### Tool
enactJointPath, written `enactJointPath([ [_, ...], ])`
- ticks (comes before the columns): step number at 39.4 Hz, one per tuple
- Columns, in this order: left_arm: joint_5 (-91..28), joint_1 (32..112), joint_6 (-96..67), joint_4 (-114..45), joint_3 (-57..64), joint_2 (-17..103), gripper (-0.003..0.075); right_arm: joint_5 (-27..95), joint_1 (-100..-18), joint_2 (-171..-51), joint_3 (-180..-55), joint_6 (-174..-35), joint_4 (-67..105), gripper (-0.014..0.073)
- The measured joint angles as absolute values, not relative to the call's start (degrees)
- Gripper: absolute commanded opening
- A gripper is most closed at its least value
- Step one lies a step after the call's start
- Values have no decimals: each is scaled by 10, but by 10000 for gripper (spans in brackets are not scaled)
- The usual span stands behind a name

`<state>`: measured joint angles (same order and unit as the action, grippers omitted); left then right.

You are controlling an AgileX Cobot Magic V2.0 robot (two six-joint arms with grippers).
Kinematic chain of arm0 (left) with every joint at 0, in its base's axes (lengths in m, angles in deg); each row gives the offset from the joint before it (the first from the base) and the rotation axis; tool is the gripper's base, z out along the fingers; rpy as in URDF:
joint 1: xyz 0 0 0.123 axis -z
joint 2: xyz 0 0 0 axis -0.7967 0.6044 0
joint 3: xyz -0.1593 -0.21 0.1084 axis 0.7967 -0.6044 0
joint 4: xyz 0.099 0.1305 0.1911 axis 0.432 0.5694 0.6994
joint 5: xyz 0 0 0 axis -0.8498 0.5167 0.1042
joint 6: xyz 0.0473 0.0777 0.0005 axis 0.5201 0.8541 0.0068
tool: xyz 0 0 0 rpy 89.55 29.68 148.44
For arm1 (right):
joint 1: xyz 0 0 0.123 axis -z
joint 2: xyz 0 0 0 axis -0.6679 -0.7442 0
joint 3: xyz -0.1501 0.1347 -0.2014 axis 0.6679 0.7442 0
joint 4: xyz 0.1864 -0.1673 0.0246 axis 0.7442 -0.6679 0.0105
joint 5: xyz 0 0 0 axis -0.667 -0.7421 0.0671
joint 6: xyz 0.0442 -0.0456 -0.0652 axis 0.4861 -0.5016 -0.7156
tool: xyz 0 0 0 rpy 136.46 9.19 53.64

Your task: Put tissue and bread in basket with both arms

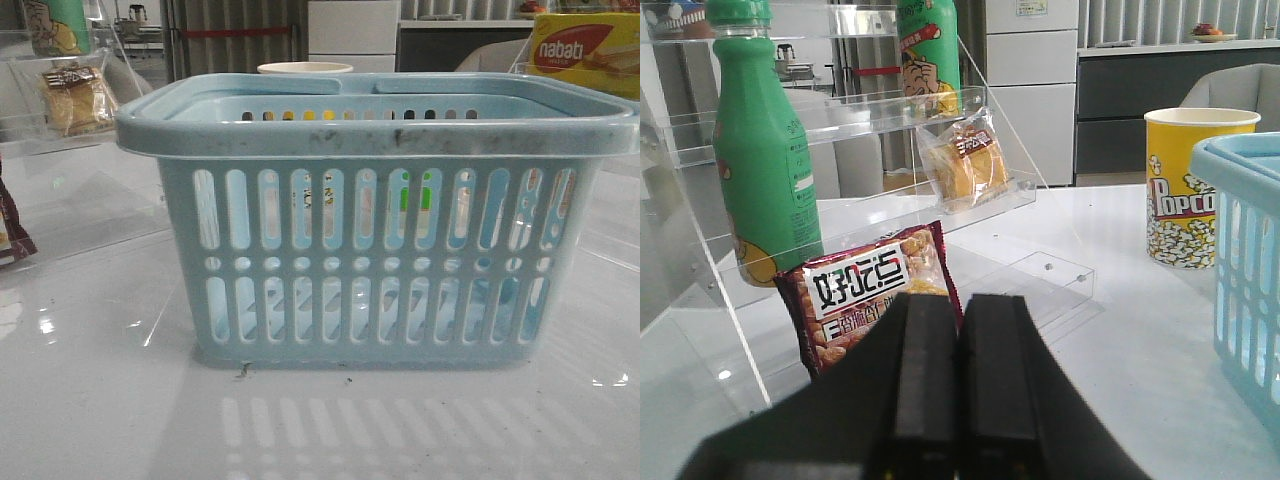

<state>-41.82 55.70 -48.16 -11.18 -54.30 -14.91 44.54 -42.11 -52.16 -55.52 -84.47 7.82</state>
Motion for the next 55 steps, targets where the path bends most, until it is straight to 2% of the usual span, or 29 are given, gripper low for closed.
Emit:
enactJointPath([
  [16, -469, 557, -482, -112, -536, -149, 91, 449, -421, -522, -565, -845, 78, 54],
  [25, -452, 557, -482, -130, -418, -149, 91, 388, -421, -522, -700, -845, 78, 54],
  [34, -373, 557, -482, -135, -259, -100, 91, 324, -421, -584, -843, -845, 78, 54],
  [40, -255, 557, -482, -135, -144, -14, 91, 222, -421, -667, -944, -845, 78, 54],
  [45, -183, 557, -482, -135, -113, 31, 91, 149, -421, -717, -971, -845, 78, 54],
  [55, -98, 557, -482, -135, -127, 94, 91, 58, -421, -799, -972, -845, 78, 54],
])
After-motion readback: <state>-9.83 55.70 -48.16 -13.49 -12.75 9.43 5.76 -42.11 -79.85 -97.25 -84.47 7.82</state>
